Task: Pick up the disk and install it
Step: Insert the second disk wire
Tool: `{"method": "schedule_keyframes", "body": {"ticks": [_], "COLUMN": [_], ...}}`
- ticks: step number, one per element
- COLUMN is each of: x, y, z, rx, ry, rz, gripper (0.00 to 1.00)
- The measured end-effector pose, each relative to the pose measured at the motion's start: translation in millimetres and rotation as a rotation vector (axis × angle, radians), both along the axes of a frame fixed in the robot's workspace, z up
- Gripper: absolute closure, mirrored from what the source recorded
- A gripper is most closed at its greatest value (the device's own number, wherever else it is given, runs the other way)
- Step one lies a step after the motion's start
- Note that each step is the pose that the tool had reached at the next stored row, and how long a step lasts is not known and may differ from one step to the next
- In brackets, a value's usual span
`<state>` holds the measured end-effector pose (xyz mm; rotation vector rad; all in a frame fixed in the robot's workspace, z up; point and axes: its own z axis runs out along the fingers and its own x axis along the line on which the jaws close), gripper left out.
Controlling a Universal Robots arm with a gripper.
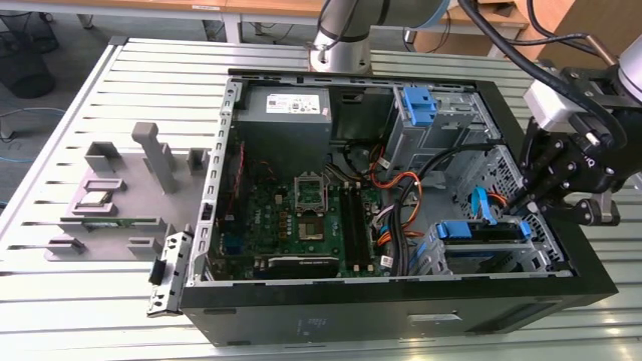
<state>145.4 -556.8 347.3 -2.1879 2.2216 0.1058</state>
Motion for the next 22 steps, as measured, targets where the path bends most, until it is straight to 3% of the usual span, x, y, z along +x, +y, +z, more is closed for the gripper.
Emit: {"method": "schedule_keyframes", "body": {"ticks": [10, 14, 19, 22], "x": [-7.9, -10.9, -14.1, -17.1], "y": [-3.8, -4.3, -5.2, -6.1], "z": [-3.9, -4.3, -4.8, -5.1], "rx": [0.0009, 0.0015, 0.0073, 0.0078], "ry": [-0.0338, -0.0407, -0.0667, -0.077], "rz": [0.013, 0.017, 0.021, 0.023], "gripper": [0.84, 0.84, 0.84, 0.84]}}
